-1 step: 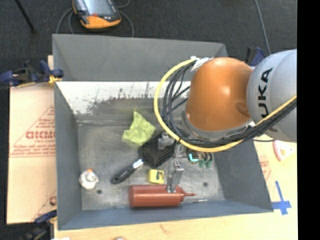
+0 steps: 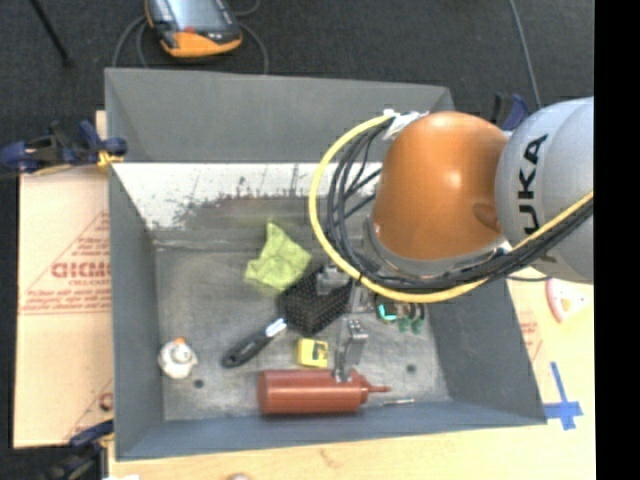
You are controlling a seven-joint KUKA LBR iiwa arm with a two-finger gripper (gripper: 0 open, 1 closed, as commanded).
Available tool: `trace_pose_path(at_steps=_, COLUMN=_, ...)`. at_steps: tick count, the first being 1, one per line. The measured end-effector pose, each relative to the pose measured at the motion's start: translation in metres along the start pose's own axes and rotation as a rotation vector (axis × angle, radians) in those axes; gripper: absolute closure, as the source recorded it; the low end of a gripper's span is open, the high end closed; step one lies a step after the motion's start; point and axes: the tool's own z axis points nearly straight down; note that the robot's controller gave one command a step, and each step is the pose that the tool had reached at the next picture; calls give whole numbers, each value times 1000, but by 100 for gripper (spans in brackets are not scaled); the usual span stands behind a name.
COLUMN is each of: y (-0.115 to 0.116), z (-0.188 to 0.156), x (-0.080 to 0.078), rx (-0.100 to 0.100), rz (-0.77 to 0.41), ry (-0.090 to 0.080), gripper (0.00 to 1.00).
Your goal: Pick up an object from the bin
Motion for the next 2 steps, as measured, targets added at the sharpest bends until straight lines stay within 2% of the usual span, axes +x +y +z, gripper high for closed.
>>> trace_pose_path(at_steps=1, y=-3, z=51, x=-15, rx=-1, rz=11, ry=-7, gripper=0)
trace_pose_path(at_steps=2, y=-22, z=119, x=-2, rx=1, rz=-14, ry=-3, gripper=0)
